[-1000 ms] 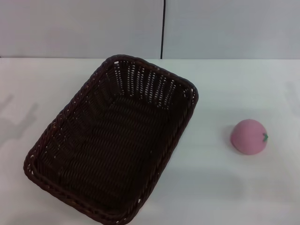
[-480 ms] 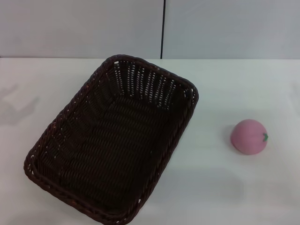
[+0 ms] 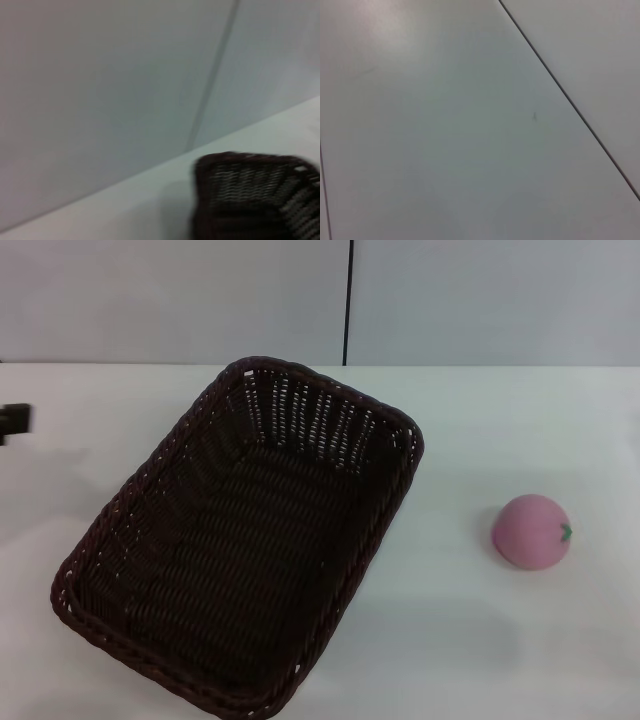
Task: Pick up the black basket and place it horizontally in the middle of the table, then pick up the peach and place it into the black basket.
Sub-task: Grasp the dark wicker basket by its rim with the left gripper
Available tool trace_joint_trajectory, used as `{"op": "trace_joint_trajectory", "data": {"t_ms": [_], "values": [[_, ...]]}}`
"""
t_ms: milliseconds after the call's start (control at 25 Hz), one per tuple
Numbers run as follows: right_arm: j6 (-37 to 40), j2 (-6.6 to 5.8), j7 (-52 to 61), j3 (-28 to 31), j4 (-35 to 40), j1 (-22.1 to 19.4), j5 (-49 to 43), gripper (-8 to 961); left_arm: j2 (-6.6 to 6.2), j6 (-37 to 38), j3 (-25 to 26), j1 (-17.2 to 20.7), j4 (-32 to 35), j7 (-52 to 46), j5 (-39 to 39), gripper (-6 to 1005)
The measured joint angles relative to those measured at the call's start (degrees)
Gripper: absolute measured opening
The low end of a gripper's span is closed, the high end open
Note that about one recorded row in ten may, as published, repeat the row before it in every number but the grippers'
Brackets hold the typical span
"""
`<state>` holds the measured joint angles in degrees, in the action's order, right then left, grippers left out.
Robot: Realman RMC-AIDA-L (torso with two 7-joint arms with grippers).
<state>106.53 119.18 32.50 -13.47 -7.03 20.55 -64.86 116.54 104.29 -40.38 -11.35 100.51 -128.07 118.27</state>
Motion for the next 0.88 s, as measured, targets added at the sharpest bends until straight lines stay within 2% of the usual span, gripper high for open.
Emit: {"op": "trace_joint_trajectory", "data": {"t_ms": [40,120,160,200,240,320,360,400,440,480,840,880], "values": [[0.0,0.0,0.0,0.0,0.0,0.0,0.0,689,0.57,1.5,-0.1,-1.3,0.6,-1.9,0.5,758],[-0.2,0.0,-0.1,0.0,0.0,0.2,-0.2,688,0.57,1.5,-0.1,-1.3,0.6,-1.9,0.5,756],[-0.2,0.0,-0.1,0.0,0.0,0.2,-0.2,687,1.52,2.7,-2.2,-3.6,1.0,-5.6,2.5,755],[-0.4,0.0,-0.1,0.0,0.0,0.2,-0.2,687,1.52,2.7,-2.2,-3.6,1.0,-5.6,2.5,754],[-0.4,0.0,-0.1,0.0,0.0,0.2,-0.2,686,1.67,1.9,-4.4,-3.8,1.0,-6.9,3.8,753],[-0.4,0.0,-0.1,0.0,0.0,-0.2,-0.1,685,1.67,1.9,-4.4,-3.8,1.0,-6.9,3.8,752],[-0.4,0.0,-0.1,0.0,0.0,-0.2,-0.1,684,1.74,-0.1,-7.4,-3.7,0.9,-8.5,5.5,751],[-0.5,0.0,-0.1,0.0,0.0,-0.3,-0.1,683,1.74,-0.1,-7.4,-3.7,0.9,-8.5,5.5,750],[-0.6,0.0,-0.1,0.0,0.0,-0.4,-0.1,682,1.77,-3.6,-11.3,-3.1,0.4,-10.9,6.7,749],[-0.7,0.0,-0.1,0.0,0.0,-0.5,-0.1,682,1.77,-3.6,-11.3,-3.1,0.4,-10.9,6.7,748],[-1.0,0.0,-0.1,0.0,0.3,-0.7,-0.1,675,1.83,-9.2,-22.8,-2.6,-1.0,-13.8,10.6,740],[-1.0,0.0,-0.1,0.0,0.3,-0.7,-0.1,675,1.83,-9.2,-22.8,-2.6,-1.0,-13.8,10.6,739]]}}
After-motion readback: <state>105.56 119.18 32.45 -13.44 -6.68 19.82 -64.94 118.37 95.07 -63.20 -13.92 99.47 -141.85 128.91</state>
